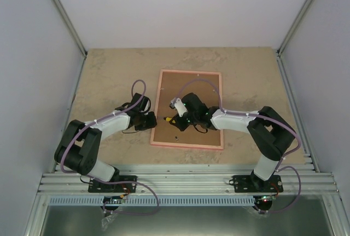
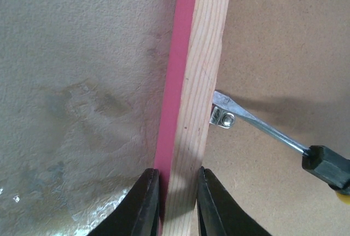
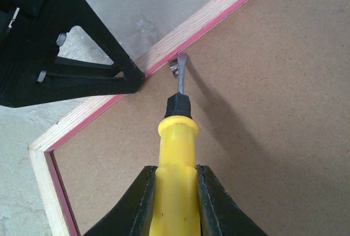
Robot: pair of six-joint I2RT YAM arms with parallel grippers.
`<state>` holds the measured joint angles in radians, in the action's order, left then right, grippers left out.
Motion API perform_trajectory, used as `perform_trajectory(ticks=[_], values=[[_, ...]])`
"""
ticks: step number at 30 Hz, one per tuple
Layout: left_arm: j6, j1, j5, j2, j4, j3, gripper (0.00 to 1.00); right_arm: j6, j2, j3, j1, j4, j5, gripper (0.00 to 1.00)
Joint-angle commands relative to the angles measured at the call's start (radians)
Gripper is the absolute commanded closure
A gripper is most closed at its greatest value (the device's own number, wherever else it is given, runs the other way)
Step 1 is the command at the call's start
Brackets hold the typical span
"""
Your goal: Take the photo out of the frame
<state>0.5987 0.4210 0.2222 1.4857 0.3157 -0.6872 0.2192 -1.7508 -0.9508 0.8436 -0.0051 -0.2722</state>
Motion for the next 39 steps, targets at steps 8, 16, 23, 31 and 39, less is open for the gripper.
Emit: perform_trajectory(ticks=[8,16,23,31,39], values=[[0.024,0.005,-0.023,-0.017,0.019,-0.009,0.88,-0.057,-0.022,-0.049,0.036,-0.146,-0.029,1.0],[0.026,0.005,-0.029,-0.017,0.016,-0.005,0.89,-0.077,-0.019,-0.053,0.038,-0.181,-0.091,1.0],[0.028,0.005,-0.035,-0.018,0.015,-0.007,0.9,-0.104,-0.023,-0.074,0.038,-0.241,-0.113,1.0],[0.03,0.005,-0.042,-0.018,0.017,-0.005,0.92,-0.129,-0.013,-0.078,0.038,-0.284,-0.114,1.0],[0.032,0.005,-0.045,-0.024,0.019,-0.002,0.94,-0.161,-0.016,-0.086,0.047,-0.321,-0.124,1.0]])
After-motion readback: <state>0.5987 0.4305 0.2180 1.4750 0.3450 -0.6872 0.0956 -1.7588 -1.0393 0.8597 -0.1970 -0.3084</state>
